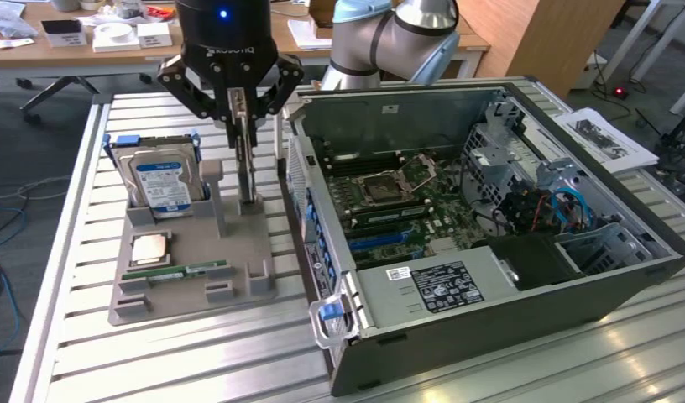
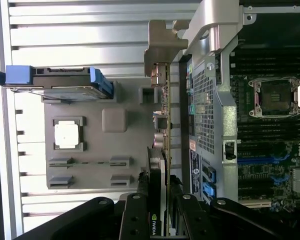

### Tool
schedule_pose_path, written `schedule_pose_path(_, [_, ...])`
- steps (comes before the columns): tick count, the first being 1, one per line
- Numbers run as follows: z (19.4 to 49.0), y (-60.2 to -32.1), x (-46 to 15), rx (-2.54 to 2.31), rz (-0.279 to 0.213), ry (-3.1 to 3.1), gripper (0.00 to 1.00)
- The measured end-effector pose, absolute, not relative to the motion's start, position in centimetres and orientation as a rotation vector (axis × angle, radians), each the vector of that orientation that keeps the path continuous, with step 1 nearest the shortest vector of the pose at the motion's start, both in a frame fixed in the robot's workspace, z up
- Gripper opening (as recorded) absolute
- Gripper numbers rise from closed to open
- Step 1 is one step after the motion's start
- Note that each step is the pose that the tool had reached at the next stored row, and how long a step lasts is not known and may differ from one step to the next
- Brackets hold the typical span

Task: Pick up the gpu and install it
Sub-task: 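Pick up the gpu and move the gpu toward the slot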

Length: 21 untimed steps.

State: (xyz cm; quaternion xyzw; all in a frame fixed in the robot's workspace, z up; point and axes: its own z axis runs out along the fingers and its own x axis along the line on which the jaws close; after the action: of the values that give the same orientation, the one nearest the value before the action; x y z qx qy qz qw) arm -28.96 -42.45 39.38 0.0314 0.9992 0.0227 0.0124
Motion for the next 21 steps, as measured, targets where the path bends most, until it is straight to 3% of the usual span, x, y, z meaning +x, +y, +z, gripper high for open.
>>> schedule_pose_path(21, [40.22,-42.45,-28.96,0.098,0.071,3.115,0.27])
